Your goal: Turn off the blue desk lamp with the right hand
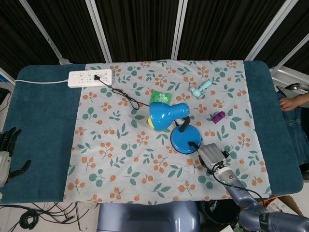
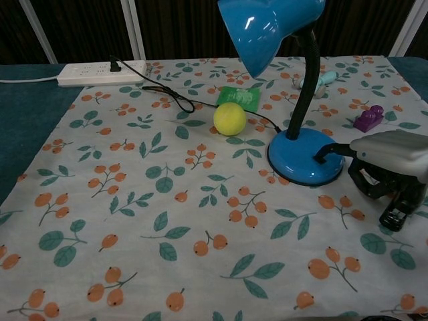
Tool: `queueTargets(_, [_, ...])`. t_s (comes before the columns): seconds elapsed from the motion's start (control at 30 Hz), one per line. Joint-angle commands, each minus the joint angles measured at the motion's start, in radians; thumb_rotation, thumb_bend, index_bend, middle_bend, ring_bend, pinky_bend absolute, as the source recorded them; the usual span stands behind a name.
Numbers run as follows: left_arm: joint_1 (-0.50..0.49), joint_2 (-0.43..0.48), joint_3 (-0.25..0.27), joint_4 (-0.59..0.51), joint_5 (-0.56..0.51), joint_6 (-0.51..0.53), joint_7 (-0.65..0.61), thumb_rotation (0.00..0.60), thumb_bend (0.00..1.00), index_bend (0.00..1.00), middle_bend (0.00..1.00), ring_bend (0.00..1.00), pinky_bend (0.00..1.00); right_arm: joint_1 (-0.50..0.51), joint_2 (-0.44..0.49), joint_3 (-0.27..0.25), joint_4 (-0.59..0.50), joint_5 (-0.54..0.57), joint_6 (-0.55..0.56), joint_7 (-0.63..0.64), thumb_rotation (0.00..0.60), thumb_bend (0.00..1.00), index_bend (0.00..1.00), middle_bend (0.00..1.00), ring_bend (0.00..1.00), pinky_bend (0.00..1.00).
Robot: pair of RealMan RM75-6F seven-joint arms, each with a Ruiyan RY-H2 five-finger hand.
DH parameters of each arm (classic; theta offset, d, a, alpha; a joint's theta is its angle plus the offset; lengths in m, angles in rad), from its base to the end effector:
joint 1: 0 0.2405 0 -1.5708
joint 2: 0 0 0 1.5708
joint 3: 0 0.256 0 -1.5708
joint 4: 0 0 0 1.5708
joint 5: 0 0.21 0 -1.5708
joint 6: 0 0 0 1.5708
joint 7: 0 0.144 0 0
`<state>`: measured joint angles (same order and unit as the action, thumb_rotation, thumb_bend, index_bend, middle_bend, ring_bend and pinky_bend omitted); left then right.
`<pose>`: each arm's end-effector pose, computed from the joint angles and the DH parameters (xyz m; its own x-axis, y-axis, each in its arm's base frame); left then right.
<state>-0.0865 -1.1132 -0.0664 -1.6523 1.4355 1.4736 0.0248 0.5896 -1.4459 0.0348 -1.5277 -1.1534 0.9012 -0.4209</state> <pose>-0.3108 0.1841 0.1613 0.3795 0.0006 0.9252 0.9241 0.0488 -0.3791 -0.2267 -0.2882 -0.0114 0.5859 -0.4002 0.7047 -0.8077 -0.3591 0.4676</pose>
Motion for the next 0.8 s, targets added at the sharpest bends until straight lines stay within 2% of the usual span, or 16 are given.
queueTargets(0.03, [0.000, 0.000, 0.000, 0.000, 0.000, 0.000, 0.000, 0.600, 0.27, 0.00, 0.00, 0.00, 0.01, 0.005, -0.001, 0.001, 0.000, 0.011, -0.005, -0.009, 0.600, 0.76, 0.23, 0.70, 0.78, 0.72])
queueTargets(0.13, [0.000, 0.000, 0.000, 0.000, 0.000, 0.001, -0.001, 0.600, 0.27, 0.00, 0.00, 0.00, 0.01, 0.006, 0.001, 0.007, -0.005, 0.016, -0.001, -0.010, 0.600, 0.76, 0.23, 0.70, 0.78, 0.72])
queueTargets(0.3, [0.000, 0.000, 0.000, -0.001, 0.001, 0.001, -0.001, 0.600, 0.27, 0.00, 0.00, 0.00, 0.01, 0.005, 0.015, 0.020, -0.033, -0.002, 0.032, -0.010, 0.600, 0.73, 0.12, 0.66, 0.75, 0.69])
queueTargets(0.37, [0.000, 0.000, -0.001, -0.001, 0.000, 0.001, -0.001, 0.600, 0.27, 0.00, 0.00, 0.00, 0.01, 0.001, 0.024, 0.031, -0.053, -0.017, 0.058, 0.000, 0.600, 0.68, 0.08, 0.58, 0.69, 0.57])
queueTargets(0.47, [0.000, 0.000, -0.001, 0.000, 0.001, 0.001, -0.001, 0.600, 0.27, 0.00, 0.00, 0.00, 0.01, -0.012, 0.052, 0.053, -0.092, -0.048, 0.115, 0.020, 0.600, 0.61, 0.07, 0.47, 0.59, 0.38])
queueTargets(0.53, [0.000, 0.000, -0.001, 0.000, 0.000, 0.002, -0.001, 0.600, 0.27, 0.00, 0.00, 0.00, 0.01, -0.023, 0.078, 0.066, -0.120, -0.069, 0.157, 0.025, 0.600, 0.56, 0.07, 0.40, 0.53, 0.30])
queueTargets(0.67, [0.000, 0.000, 0.000, -0.001, 0.005, 0.004, 0.001, 0.600, 0.27, 0.00, 0.00, 0.00, 0.01, -0.058, 0.158, 0.089, -0.208, -0.076, 0.237, 0.028, 0.600, 0.42, 0.07, 0.31, 0.44, 0.20])
queueTargets(0.8, [0.001, -0.002, 0.002, -0.002, 0.008, 0.006, 0.003, 0.600, 0.27, 0.00, 0.00, 0.00, 0.01, -0.112, 0.261, 0.088, -0.321, -0.076, 0.316, 0.017, 0.600, 0.36, 0.07, 0.24, 0.35, 0.17])
